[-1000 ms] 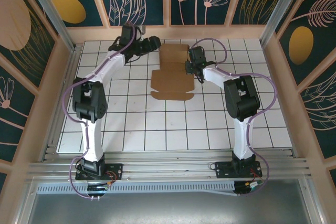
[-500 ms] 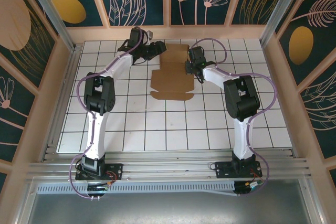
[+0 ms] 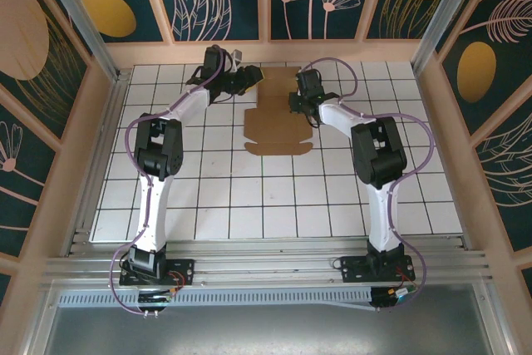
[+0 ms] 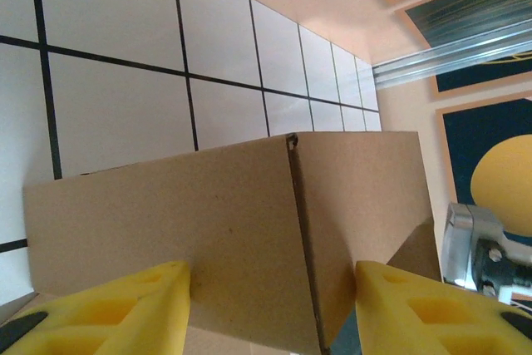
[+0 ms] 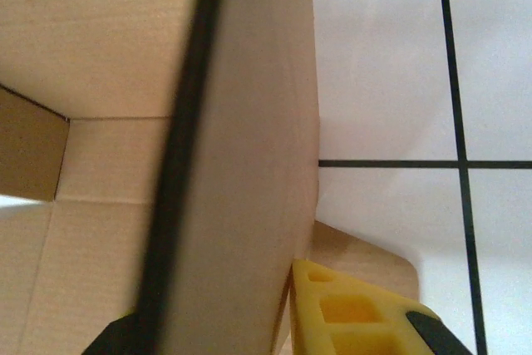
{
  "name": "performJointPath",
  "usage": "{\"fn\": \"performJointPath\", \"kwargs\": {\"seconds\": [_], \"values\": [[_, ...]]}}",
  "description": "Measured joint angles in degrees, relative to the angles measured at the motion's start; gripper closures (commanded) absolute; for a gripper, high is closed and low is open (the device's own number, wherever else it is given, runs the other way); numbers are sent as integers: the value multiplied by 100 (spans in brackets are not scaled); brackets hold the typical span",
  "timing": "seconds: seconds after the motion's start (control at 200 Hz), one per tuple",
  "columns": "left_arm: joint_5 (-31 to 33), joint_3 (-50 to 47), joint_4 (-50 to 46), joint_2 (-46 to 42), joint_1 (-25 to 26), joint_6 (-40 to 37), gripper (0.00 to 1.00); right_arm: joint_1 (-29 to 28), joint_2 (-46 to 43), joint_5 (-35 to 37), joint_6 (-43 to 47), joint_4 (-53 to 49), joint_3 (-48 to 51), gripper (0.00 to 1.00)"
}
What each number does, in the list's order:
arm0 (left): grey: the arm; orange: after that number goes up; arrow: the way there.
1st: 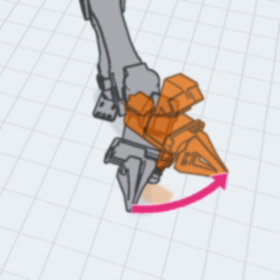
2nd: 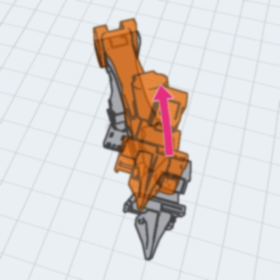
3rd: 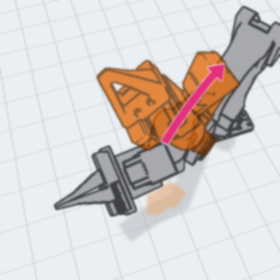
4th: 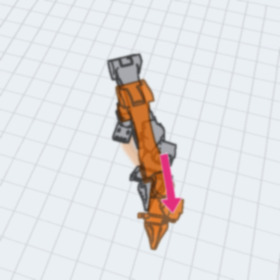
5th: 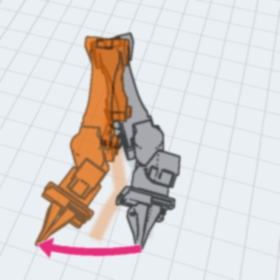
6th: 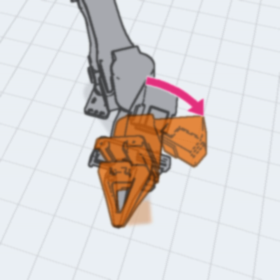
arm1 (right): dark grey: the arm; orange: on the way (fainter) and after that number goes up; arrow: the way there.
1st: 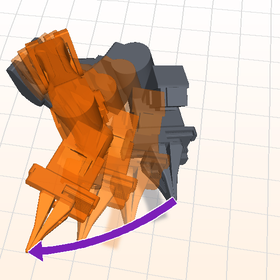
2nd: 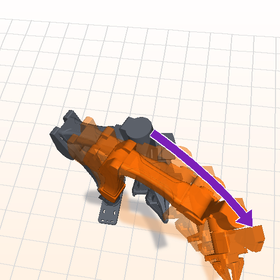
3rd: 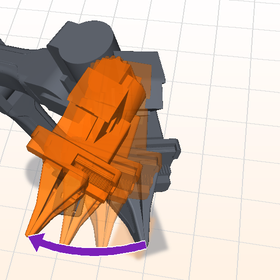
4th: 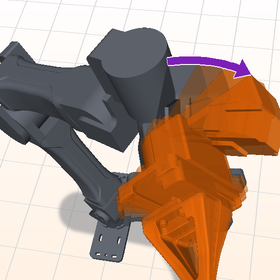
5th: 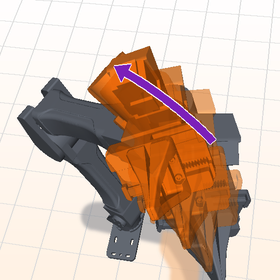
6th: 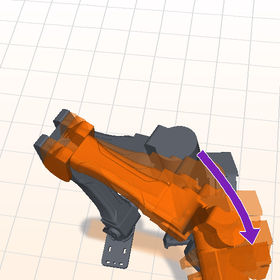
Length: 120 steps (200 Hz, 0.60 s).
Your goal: Fold the paper box
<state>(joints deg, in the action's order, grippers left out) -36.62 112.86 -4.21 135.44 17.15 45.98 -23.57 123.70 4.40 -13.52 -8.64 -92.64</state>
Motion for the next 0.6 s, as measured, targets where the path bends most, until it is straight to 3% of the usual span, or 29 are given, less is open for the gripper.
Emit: {"fn": "performJointPath", "kwargs": {"seconds": [0.11, 0.175, 0.24, 0.38, 0.601], "values": [[-42, -24, 61, 0, 0, 28, 47, 15, 120, 0, -68, -20, -168, 77], [-44, -26, 61, 0, 0, 42, 46, 28, 127, -39, -133, -22, -177, 63], [-44, -26, 59, 0, 4, 42, 46, 33, 127, -146, -142, -17, -173, 57], [-37, -26, 57, 0, 11, 39, 45, 83, -9, -450, -146, 208, 129, 54], [-11, -2, -39, 0, 39, 15, 45, 339, -658, -949, -146, 247, 946, 40]]}}
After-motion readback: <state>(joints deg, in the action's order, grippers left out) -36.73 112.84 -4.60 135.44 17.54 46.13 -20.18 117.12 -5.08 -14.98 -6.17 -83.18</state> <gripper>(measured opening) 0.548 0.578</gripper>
